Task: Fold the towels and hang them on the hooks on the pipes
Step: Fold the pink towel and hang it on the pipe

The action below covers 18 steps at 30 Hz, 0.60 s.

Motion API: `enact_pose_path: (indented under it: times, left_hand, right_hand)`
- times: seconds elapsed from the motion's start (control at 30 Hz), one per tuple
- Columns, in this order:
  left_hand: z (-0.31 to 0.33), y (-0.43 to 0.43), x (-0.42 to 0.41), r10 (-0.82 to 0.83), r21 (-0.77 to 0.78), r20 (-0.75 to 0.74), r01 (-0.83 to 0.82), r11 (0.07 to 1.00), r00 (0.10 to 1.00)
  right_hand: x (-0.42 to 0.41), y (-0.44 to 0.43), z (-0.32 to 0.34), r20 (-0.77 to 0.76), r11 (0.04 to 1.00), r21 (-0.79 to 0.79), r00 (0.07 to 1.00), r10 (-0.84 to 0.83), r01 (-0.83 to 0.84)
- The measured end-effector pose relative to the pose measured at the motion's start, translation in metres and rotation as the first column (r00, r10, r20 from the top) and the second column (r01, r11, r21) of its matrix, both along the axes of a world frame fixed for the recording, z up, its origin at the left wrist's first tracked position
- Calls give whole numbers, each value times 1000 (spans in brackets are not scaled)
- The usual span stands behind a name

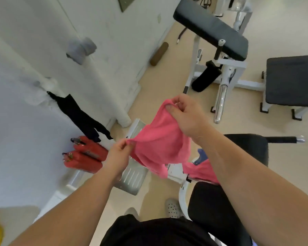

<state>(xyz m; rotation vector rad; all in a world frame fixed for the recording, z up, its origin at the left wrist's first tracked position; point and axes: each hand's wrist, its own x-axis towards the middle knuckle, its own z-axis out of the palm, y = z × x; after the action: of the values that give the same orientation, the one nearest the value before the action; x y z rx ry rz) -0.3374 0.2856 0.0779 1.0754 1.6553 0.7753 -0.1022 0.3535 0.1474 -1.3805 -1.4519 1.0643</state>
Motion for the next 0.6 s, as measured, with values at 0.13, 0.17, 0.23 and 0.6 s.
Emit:
enact_pose_path:
  times: [0.13,0.17,0.23,0.6]
  left_hand:
    - [44,-4,-45,167,157,-14,-163,974,986]
    - [55,-6,-56,177,195,-39,-167,966,983]
    - [72,-12,-79,165,262,-94,-136,956,982]
    - [73,-86,-258,112,241,-51,-96,966,992]
  right_hand:
    - [-58,-2,-11,82,972,-138,976,201,-188]
    - [-76,-5,-11,81,957,-144,961,266,-253]
    - [-113,-14,-7,98,905,-146,904,415,-400]
    - [-313,-61,6,112,857,61,857,503,-511]
